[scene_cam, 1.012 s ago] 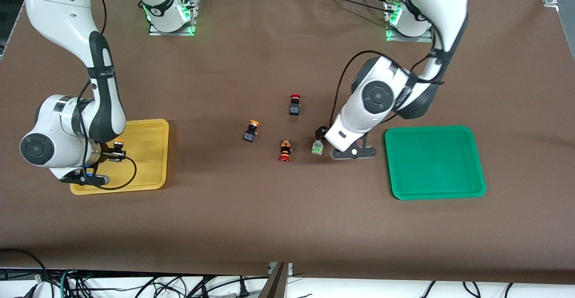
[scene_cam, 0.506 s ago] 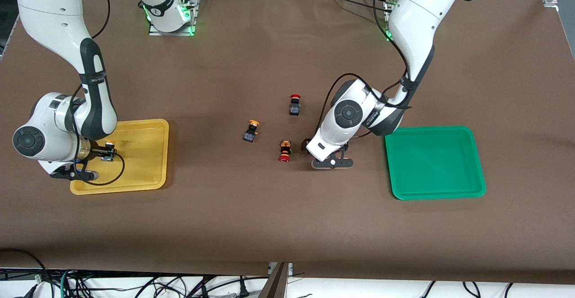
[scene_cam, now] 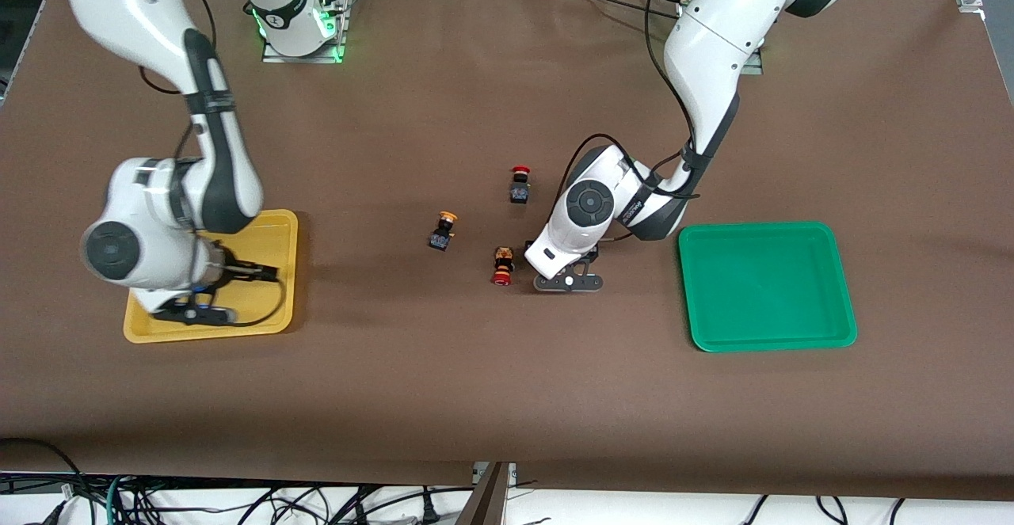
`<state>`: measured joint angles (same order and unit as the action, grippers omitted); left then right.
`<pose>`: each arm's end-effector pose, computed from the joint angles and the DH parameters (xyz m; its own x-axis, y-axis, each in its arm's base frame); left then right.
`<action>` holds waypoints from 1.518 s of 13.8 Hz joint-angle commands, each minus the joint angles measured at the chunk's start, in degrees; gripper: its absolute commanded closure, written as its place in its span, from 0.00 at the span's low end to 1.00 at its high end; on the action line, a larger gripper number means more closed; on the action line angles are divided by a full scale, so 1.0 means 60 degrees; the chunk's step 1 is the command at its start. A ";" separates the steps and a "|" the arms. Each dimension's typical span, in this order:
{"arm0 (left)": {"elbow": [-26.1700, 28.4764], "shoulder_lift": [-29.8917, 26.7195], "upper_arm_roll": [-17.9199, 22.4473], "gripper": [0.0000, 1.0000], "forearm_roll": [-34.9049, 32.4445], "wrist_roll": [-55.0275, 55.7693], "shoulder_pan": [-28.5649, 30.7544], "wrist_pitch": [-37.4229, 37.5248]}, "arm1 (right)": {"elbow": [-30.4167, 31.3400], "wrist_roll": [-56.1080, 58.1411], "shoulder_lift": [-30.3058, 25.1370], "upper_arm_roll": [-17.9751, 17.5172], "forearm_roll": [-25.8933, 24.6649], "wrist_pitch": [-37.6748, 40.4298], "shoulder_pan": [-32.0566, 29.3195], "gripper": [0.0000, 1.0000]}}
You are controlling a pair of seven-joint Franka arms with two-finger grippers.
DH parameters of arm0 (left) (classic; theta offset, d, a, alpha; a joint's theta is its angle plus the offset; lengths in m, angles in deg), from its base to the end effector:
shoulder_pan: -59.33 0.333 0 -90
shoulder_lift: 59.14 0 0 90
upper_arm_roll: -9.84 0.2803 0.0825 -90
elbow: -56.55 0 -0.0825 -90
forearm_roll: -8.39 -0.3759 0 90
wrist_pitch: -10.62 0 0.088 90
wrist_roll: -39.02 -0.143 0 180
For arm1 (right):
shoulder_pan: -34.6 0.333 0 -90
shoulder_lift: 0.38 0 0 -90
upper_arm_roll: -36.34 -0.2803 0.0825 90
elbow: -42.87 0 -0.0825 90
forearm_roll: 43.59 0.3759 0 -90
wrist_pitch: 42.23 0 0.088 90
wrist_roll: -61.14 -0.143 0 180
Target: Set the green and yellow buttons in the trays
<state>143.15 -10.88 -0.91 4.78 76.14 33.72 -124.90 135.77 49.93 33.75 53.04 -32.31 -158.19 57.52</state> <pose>0.5567 -0.3922 0.1172 0.9989 0.0304 -0.0367 0.0337 -0.9953 0.0905 0.6302 0.0979 0.2137 0.9750 -0.1542 -0.1597 -0.1508 -0.9880 0.0334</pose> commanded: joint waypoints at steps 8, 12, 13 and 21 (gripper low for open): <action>-0.0473 -0.0733 0.0180 1.00 -0.0936 -0.1967 0.1482 0.1578 | 0.0000 -0.4355 0.1078 -0.0470 0.1678 -0.2074 0.3253 0.00; -0.0357 -0.1026 0.0181 1.00 -0.0747 -0.5506 0.3794 0.2414 | 0.0132 -0.4592 0.1313 -0.0470 0.1649 -0.2105 0.3841 0.01; -0.0342 -0.0997 0.0181 1.00 -0.0747 -0.5963 0.4249 0.2429 | 0.0219 -0.4578 0.1313 -0.0470 0.1620 -0.2090 0.3856 0.18; -0.0019 -0.1128 -0.0797 0.00 0.1846 -0.6367 0.5425 0.4097 | -0.0042 -0.3457 0.0757 0.1018 0.1488 -0.0675 0.3842 1.00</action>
<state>142.44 -15.76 -2.88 14.61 34.54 66.81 -102.92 135.98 23.89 41.29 53.29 -23.61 -168.13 80.66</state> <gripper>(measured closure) 0.022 0.564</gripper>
